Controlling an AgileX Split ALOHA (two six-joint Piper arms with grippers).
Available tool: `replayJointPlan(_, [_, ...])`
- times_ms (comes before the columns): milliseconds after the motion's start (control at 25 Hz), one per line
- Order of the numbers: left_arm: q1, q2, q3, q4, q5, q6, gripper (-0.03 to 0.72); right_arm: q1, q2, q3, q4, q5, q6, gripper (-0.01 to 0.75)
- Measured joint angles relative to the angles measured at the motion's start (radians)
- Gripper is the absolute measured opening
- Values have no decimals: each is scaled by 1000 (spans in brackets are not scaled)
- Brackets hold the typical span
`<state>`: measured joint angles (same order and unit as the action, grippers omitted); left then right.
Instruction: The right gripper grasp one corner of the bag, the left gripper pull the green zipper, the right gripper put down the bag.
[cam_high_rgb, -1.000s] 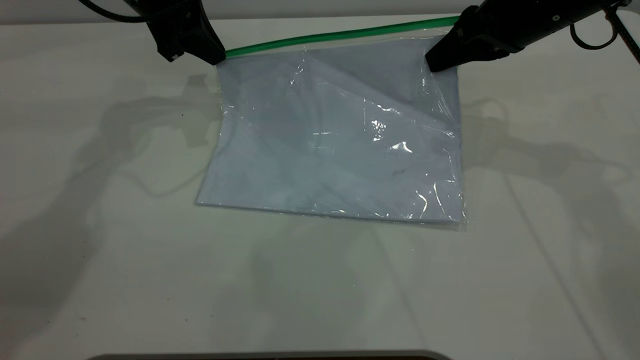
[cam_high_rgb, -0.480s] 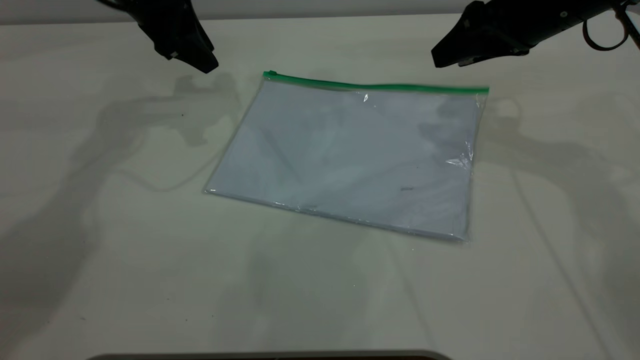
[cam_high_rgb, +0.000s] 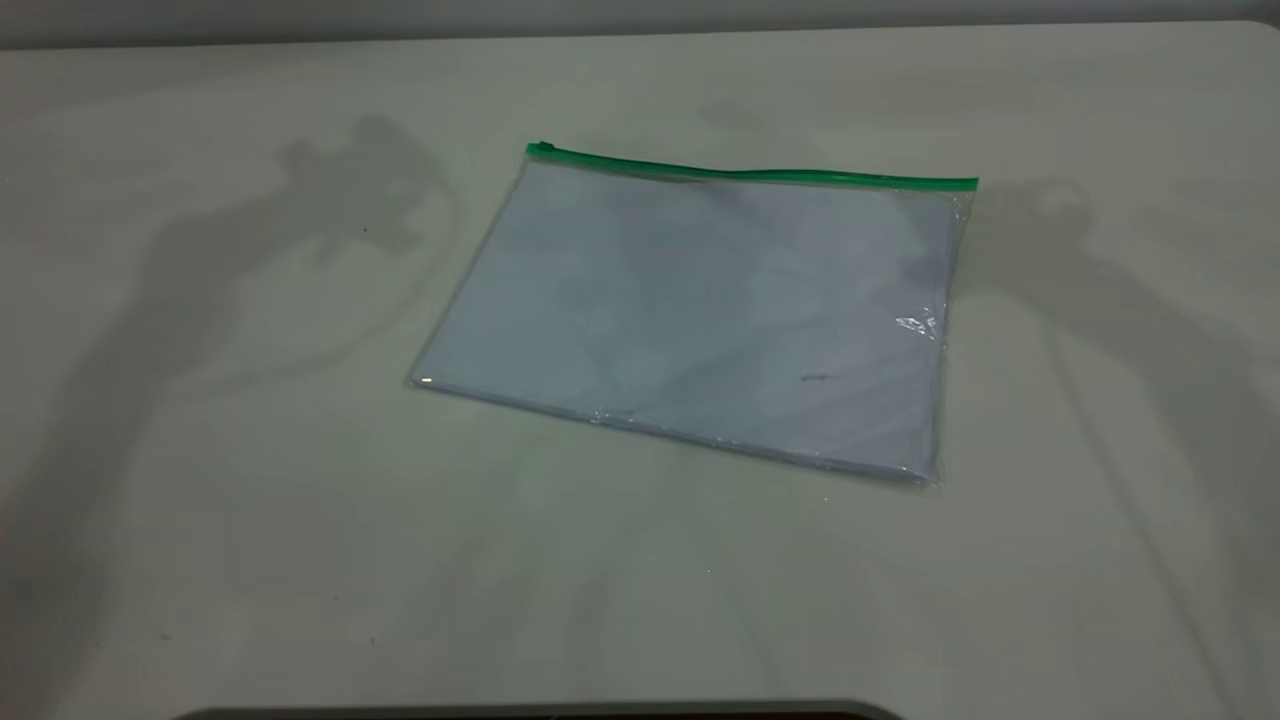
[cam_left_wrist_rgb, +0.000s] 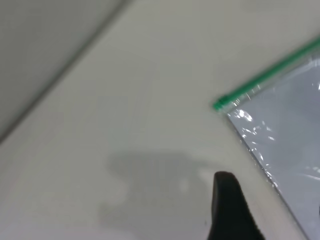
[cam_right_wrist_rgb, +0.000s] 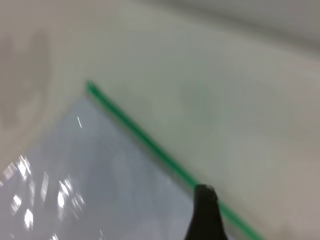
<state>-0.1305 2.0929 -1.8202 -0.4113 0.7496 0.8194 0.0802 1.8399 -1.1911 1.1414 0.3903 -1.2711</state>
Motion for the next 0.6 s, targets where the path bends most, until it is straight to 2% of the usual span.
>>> replayJointPlan(120, [0, -145, 0, 126, 60, -196, 484, 0, -169, 0, -142, 48, 167, 580])
replayJointPlan(320, [0, -379, 0, 300, 200, -465, 484, 0, -422, 2, -391, 192, 493, 574])
replayJointPlan(440, [0, -488, 0, 371, 292, -562, 484, 0, -536, 2, -524, 290, 648, 574])
replayJointPlan(600, [0, -594, 0, 421, 411, -643, 484, 0, -678, 7, -648, 416, 768, 574])
